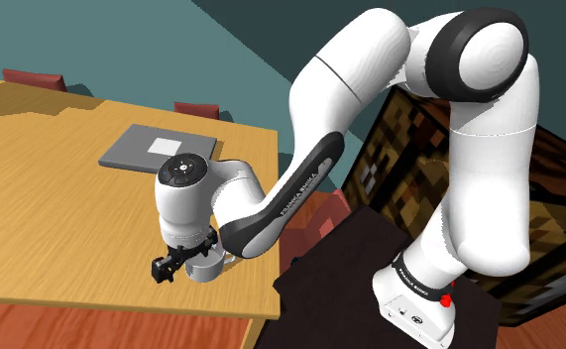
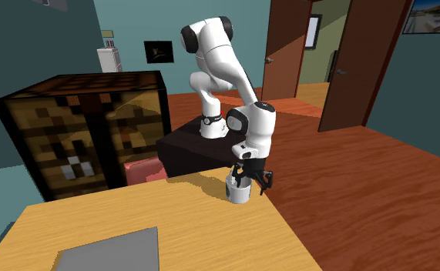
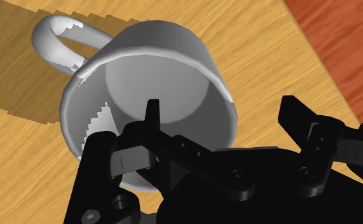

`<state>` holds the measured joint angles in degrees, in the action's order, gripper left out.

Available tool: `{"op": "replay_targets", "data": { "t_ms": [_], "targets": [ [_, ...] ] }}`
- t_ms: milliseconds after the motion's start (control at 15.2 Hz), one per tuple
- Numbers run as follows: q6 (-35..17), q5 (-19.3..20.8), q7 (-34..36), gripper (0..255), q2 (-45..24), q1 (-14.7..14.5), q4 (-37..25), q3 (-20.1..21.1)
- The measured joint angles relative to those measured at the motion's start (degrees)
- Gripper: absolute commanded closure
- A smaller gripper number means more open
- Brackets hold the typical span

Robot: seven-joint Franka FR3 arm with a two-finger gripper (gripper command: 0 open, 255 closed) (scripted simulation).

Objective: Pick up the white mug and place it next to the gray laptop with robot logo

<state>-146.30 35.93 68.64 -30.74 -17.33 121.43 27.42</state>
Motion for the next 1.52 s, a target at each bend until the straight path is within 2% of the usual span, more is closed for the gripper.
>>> {"op": "replay_targets", "data": {
  "t_ms": [66, 792, 1518],
  "targets": [
    [0.0, 0.0, 0.0, 255, 0.0, 0.0, 0.0, 0.0],
    [0.19, -0.28, -0.23, 255, 0.34, 0.2, 0.12, 0.23],
    [5.13, -6.69, -4.95, 255, 7.17, 3.65, 1.14, 4.93]
  ]
}}
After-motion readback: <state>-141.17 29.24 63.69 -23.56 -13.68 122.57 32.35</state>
